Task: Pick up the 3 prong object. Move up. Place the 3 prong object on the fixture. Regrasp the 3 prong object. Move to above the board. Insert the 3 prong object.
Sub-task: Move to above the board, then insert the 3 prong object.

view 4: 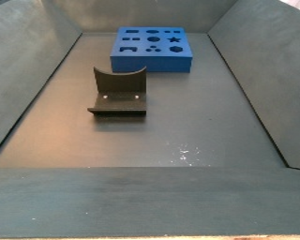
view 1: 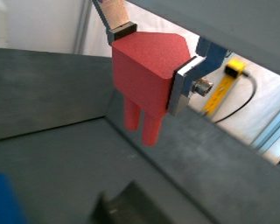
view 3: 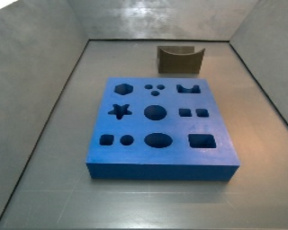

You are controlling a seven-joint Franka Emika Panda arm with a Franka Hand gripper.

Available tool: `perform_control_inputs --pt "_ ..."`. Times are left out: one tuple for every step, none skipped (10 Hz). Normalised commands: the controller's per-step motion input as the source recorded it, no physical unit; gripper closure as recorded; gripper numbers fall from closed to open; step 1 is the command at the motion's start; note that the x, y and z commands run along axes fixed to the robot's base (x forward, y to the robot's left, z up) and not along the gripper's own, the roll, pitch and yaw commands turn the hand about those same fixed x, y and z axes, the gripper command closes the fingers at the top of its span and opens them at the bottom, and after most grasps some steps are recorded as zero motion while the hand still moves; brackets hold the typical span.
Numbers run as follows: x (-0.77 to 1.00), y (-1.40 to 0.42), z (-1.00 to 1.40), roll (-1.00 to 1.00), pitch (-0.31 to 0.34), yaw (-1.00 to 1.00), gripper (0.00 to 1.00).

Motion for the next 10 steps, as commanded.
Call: perform_control_inputs --pt "-0.60 -1.00 0.07 -1.00 0.015 -0.14 1.00" --pt "-0.61 -1.00 0.07 -1.00 0.016 -0.14 1.00" --pt "-0.63 -1.00 0.07 -1.00 0.017 -0.14 1.00" --pt "-0.66 -1.00 0.07 -1.00 0.010 -0.13 1.00" --pt "-0.60 -0.86 0.06 -1.00 -0.005 -0.12 1.00" --pt "-0.43 -0.56 0.04 -0.80 -0.016 -0.09 1.00" --pt "-0.24 -0.26 0.01 -0.51 -0.020 -0.04 1.00" --pt "-0.14 -0.15 0.01 -0.35 -0.014 -0.03 1.00" --pt "-0.10 -0.10 0.01 -0.27 -0.011 -0.02 1.00" --pt "0.00 0.02 0.00 0.00 0.000 0.00 1.00"
